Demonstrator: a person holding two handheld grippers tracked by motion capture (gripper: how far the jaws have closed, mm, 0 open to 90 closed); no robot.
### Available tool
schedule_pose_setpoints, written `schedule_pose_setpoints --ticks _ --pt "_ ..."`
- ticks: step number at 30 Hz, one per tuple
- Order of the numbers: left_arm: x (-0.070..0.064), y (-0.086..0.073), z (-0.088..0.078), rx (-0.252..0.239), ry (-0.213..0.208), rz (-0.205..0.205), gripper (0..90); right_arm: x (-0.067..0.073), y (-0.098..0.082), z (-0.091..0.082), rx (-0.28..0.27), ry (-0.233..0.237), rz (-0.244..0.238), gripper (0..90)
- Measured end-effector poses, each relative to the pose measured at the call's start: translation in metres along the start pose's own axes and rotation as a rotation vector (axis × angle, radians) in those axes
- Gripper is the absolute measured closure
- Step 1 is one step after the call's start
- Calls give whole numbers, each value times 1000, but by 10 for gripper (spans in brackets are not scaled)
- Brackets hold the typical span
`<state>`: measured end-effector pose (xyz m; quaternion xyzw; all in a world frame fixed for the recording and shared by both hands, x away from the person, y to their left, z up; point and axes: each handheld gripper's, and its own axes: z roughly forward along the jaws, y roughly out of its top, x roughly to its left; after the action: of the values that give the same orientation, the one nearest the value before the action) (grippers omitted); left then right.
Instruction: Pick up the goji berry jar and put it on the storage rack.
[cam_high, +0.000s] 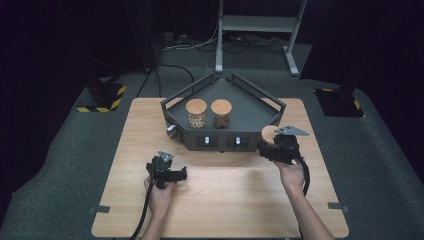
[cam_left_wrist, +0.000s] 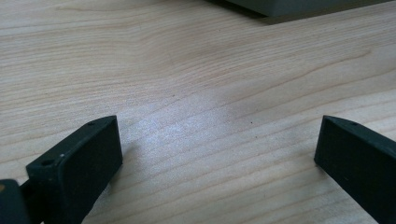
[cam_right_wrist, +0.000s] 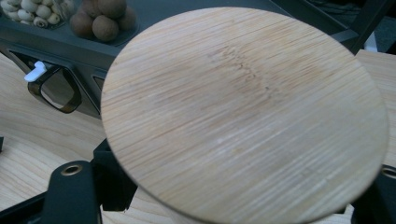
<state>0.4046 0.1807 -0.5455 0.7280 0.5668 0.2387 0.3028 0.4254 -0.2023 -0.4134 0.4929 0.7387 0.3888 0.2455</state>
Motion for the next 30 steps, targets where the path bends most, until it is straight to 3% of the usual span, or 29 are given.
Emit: schedule_pose_setpoints --ticks 30 --pt "0 0 0 0 0 0 9 -1 26 -15 -35 15 7 256"
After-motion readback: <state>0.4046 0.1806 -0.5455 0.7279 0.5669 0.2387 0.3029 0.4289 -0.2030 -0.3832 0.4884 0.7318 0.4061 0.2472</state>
